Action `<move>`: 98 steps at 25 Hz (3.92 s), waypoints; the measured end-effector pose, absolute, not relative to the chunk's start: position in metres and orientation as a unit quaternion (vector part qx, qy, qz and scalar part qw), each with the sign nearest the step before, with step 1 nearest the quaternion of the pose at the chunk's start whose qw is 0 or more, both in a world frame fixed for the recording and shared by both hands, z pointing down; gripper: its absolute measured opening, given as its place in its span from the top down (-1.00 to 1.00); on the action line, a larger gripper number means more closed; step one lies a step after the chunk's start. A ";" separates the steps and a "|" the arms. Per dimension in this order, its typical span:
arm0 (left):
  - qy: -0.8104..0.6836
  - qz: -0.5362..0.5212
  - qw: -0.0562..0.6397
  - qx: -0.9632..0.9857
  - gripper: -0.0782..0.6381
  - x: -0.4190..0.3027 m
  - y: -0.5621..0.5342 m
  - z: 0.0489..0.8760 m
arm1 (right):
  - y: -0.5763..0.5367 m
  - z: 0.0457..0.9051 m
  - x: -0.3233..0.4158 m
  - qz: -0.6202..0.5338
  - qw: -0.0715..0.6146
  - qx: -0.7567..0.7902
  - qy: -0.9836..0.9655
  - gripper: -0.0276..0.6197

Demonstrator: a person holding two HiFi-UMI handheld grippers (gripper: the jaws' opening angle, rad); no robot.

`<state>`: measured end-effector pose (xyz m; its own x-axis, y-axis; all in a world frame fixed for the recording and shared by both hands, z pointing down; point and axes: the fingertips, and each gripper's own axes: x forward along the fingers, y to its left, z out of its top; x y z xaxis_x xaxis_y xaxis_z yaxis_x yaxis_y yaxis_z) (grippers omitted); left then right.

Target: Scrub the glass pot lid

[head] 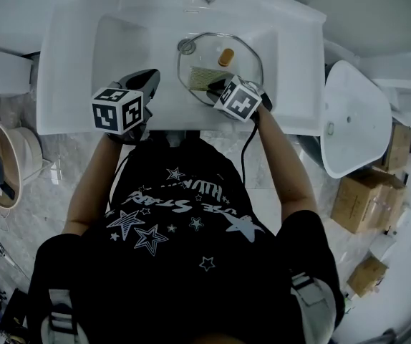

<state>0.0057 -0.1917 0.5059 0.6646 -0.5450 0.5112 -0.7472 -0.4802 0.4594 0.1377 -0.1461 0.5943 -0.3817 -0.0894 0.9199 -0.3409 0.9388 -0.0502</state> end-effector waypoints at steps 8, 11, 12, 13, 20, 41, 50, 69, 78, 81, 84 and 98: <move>-0.380 0.152 0.337 0.848 0.76 0.012 -0.183 0.505 | -0.119 0.589 0.160 0.124 0.546 0.128 -0.819 0.75; -0.378 0.154 0.338 0.848 0.76 0.015 -0.180 0.506 | -0.111 0.586 0.167 0.128 0.544 0.127 -0.820 0.75; -0.378 0.154 0.337 0.848 0.76 0.016 -0.179 0.506 | -0.108 0.585 0.169 0.127 0.542 0.126 -0.821 0.75; -0.377 0.153 0.337 0.849 0.76 0.017 -0.177 0.506 | -0.105 0.584 0.170 0.126 0.540 0.124 -0.823 0.75; -0.377 0.151 0.338 0.849 0.76 0.022 -0.176 0.504 | -0.098 0.576 0.189 0.148 0.542 0.140 -0.816 0.75; -0.401 0.150 0.335 0.839 0.76 0.026 -0.205 0.504 | -0.229 0.537 0.248 0.125 0.487 0.276 -0.819 0.76; -0.419 0.151 0.347 0.825 0.76 0.024 -0.216 0.509 | -0.279 0.593 0.264 0.108 0.555 0.265 -0.781 0.76; -0.435 0.160 0.363 0.809 0.76 0.021 -0.226 0.520 | -0.290 0.643 0.270 0.134 0.608 0.211 -0.754 0.76; -0.422 0.159 0.359 0.817 0.76 0.025 -0.222 0.519 | -0.273 0.634 0.271 0.133 0.602 0.222 -0.756 0.76; -0.416 0.160 0.356 0.821 0.76 0.025 -0.220 0.517 | -0.264 0.634 0.275 0.137 0.603 0.231 -0.751 0.76; -0.411 0.160 0.353 0.825 0.76 0.026 -0.216 0.515 | -0.254 0.632 0.276 0.138 0.602 0.241 -0.749 0.76; -0.370 0.163 0.343 0.848 0.76 0.036 -0.199 0.507 | -0.205 0.614 0.269 0.149 0.586 0.276 -0.747 0.76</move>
<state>0.0356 -0.1993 0.5075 0.6730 -0.5162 0.5297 -0.7393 -0.4902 0.4617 0.2689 -0.2047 0.6136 -0.1610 -0.2370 0.9581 -0.5874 0.8031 0.1000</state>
